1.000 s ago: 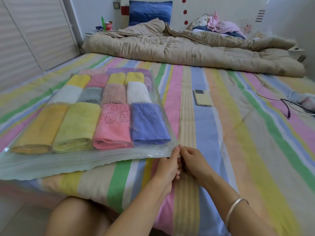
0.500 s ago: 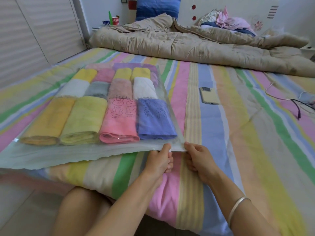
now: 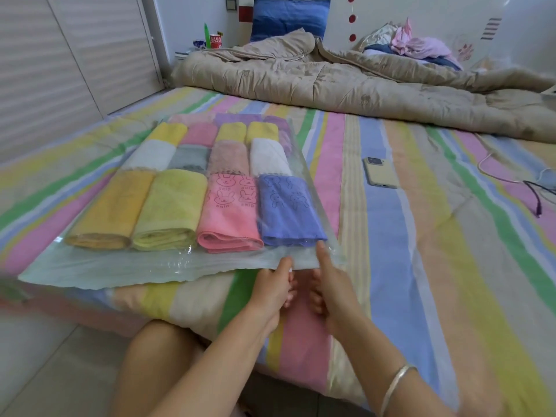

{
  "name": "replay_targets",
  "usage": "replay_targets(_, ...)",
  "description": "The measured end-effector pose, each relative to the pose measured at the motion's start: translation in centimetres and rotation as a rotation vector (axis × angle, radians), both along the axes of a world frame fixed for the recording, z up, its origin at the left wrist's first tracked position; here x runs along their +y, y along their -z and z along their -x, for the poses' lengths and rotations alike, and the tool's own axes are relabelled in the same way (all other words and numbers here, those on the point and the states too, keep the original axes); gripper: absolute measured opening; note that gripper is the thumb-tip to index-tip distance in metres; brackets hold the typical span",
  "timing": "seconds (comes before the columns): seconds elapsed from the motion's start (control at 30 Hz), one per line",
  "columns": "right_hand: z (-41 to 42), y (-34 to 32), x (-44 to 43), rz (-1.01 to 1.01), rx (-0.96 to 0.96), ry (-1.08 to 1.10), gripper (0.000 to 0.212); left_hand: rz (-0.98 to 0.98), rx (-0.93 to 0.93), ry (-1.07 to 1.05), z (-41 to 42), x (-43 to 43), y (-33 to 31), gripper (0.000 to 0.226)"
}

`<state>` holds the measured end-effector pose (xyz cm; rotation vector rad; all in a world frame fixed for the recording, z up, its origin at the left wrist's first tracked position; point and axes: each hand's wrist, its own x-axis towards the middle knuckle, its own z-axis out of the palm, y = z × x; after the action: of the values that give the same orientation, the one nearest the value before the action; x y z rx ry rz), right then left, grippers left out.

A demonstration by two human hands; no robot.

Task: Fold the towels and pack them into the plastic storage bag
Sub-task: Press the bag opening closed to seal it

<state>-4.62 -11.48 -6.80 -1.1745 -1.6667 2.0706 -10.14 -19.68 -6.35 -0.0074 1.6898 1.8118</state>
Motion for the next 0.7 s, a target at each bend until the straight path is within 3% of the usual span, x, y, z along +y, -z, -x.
replay_targets(0.23, 2.3, 1.0, -2.7, -0.132, -0.040, 0.081, 0.037, 0.022, -0.043, -0.017, -0.3, -0.4, -0.6, 0.041)
replay_targets(0.6, 2.5, 2.5, -2.0, -0.109, 0.064, 0.200, 0.047, -0.037, -0.126, 0.012, 2.4, -2.8, 0.2, 0.044)
replay_targets(0.7, 2.4, 2.6, -2.1, -0.092, 0.084, 0.235, 0.040, -0.014, -0.121, 0.014, 4.0, -5.0, 0.7, 0.043)
